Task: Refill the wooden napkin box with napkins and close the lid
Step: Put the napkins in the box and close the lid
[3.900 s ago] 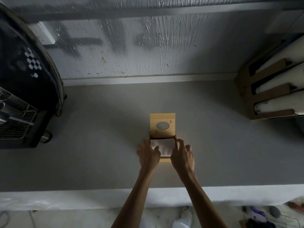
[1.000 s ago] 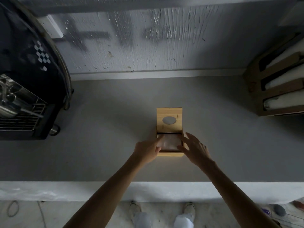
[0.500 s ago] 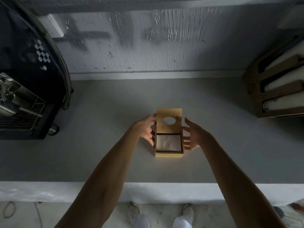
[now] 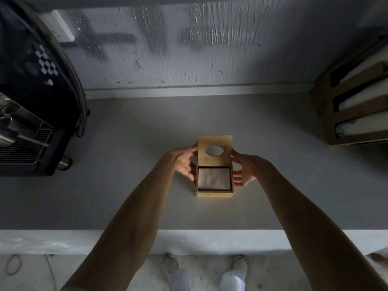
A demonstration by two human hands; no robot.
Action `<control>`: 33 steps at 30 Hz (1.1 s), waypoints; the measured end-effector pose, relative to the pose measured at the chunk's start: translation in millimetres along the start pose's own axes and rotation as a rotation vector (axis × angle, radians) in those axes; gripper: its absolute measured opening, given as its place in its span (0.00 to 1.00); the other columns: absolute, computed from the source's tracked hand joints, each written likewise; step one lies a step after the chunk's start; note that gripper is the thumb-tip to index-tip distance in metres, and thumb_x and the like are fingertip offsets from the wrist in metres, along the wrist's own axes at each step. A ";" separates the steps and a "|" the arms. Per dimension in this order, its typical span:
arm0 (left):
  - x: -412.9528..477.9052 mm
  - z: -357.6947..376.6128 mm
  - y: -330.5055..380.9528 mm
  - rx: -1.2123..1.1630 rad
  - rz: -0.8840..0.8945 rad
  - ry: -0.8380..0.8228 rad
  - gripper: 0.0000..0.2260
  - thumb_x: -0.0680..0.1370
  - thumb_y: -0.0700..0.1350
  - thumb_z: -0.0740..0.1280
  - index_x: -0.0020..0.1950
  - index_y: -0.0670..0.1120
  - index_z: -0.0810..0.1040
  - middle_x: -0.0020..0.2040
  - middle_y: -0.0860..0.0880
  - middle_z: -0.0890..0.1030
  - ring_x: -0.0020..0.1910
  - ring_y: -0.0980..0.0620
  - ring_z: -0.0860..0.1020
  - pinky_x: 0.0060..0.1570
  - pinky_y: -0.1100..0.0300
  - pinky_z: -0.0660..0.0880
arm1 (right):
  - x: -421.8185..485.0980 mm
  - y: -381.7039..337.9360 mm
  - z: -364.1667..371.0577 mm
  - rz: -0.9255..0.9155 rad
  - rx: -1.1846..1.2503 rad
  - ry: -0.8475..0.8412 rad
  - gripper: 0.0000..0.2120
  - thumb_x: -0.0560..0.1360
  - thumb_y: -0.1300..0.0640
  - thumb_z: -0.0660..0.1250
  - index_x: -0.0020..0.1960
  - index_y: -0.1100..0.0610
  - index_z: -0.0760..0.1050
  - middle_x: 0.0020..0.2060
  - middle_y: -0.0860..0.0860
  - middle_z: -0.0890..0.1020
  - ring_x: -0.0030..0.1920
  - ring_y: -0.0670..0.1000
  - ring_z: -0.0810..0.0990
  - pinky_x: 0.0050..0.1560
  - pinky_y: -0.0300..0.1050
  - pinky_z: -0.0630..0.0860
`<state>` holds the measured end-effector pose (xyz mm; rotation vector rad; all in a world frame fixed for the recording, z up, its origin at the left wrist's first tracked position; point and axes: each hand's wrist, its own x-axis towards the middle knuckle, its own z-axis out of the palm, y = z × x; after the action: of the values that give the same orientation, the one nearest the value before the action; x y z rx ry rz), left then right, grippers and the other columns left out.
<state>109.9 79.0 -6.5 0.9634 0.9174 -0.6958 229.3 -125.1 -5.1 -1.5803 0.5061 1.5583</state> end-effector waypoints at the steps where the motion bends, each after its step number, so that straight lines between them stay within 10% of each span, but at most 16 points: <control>1: -2.3 -2.4 -5.4 0.021 0.021 -0.006 0.37 0.71 0.66 0.66 0.75 0.52 0.61 0.74 0.36 0.63 0.71 0.34 0.65 0.65 0.31 0.64 | -0.6 3.0 -3.8 -0.023 0.004 -0.007 0.35 0.60 0.34 0.75 0.62 0.49 0.75 0.60 0.59 0.76 0.60 0.62 0.75 0.63 0.60 0.71; 8: -9.3 1.7 -71.3 0.250 0.383 0.005 0.24 0.75 0.46 0.71 0.70 0.57 0.69 0.65 0.53 0.77 0.61 0.54 0.78 0.60 0.47 0.77 | 9.9 48.2 -20.9 -0.345 -0.040 -0.037 0.23 0.74 0.62 0.70 0.69 0.58 0.72 0.61 0.58 0.81 0.61 0.59 0.79 0.62 0.56 0.75; 14: -2.6 8.2 -82.8 0.257 0.492 0.103 0.23 0.76 0.45 0.71 0.69 0.51 0.71 0.61 0.48 0.80 0.55 0.52 0.80 0.50 0.57 0.81 | 16.2 60.2 -16.1 -0.486 -0.113 0.020 0.25 0.75 0.61 0.69 0.71 0.59 0.69 0.59 0.59 0.81 0.60 0.59 0.80 0.59 0.55 0.77; 18: 4.4 12.0 -90.4 0.279 0.606 0.164 0.29 0.75 0.44 0.71 0.75 0.50 0.64 0.68 0.50 0.74 0.65 0.51 0.75 0.61 0.56 0.75 | 7.6 68.1 -0.5 -0.611 -0.098 0.111 0.26 0.78 0.63 0.65 0.75 0.58 0.64 0.63 0.60 0.77 0.61 0.60 0.78 0.61 0.59 0.75; 22: 14.1 22.9 -107.4 0.660 0.785 0.348 0.45 0.71 0.53 0.72 0.79 0.51 0.46 0.80 0.50 0.49 0.78 0.54 0.49 0.75 0.55 0.53 | 11.9 103.2 13.3 -1.016 -0.782 0.511 0.32 0.79 0.51 0.62 0.78 0.46 0.51 0.78 0.56 0.56 0.77 0.59 0.56 0.71 0.60 0.62; 26: 24.6 22.1 -124.3 0.907 0.870 0.416 0.45 0.72 0.53 0.72 0.79 0.50 0.45 0.80 0.44 0.42 0.78 0.46 0.48 0.75 0.48 0.58 | 14.9 133.2 16.9 -1.006 -1.064 0.501 0.34 0.76 0.33 0.52 0.76 0.35 0.38 0.79 0.52 0.44 0.79 0.59 0.42 0.73 0.60 0.56; 33: 15.6 35.0 -133.9 0.783 0.810 0.475 0.45 0.74 0.54 0.70 0.79 0.48 0.41 0.75 0.50 0.61 0.71 0.52 0.66 0.67 0.53 0.68 | 24.7 142.9 18.3 -1.029 -0.768 0.395 0.36 0.79 0.43 0.58 0.78 0.43 0.40 0.78 0.50 0.56 0.72 0.56 0.66 0.67 0.59 0.70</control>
<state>17.9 -9.9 -61.3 2.1030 0.5443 -0.0897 110.9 -185.2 -66.1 -2.1937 -0.7389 0.6259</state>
